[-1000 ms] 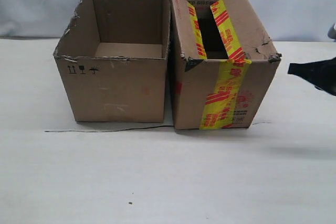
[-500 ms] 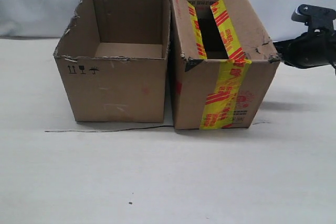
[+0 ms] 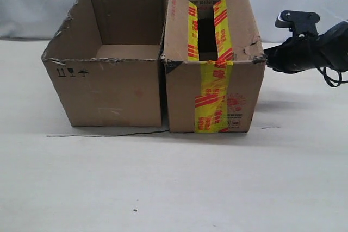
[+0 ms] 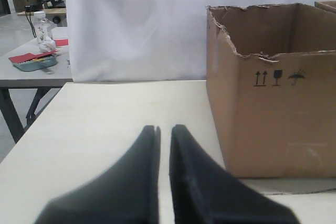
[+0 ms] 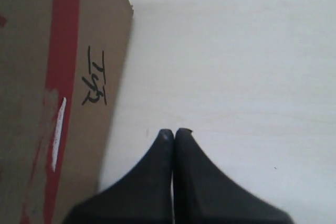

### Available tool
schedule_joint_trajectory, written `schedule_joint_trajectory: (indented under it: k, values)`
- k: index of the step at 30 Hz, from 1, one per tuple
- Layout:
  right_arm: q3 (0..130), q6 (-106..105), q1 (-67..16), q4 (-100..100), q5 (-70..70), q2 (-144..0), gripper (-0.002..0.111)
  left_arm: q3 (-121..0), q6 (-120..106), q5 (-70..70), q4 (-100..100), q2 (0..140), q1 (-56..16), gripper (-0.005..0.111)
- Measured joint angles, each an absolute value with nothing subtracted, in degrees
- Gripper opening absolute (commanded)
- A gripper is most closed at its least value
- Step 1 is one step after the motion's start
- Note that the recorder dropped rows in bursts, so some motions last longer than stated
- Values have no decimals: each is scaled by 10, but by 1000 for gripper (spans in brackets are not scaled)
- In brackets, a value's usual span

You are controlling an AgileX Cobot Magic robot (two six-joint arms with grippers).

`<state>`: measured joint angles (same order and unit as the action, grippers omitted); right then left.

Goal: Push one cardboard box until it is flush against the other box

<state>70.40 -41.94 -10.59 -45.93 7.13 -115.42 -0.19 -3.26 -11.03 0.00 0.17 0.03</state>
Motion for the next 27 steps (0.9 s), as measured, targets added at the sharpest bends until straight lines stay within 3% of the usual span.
schedule_joint_trajectory:
  k: [13, 19, 27]
  values:
    - [702, -420, -85, -459, 97, -1117, 0, -2, -33, -110, 0, 2, 0, 0]
    - [645, -414, -44, -459, 119, -977, 0, -2, -33, -110, 0, 2, 0, 0]
    - [413, -413, -66, -466, 0, -715, 0, -2, -33, -110, 0, 2, 0, 0]
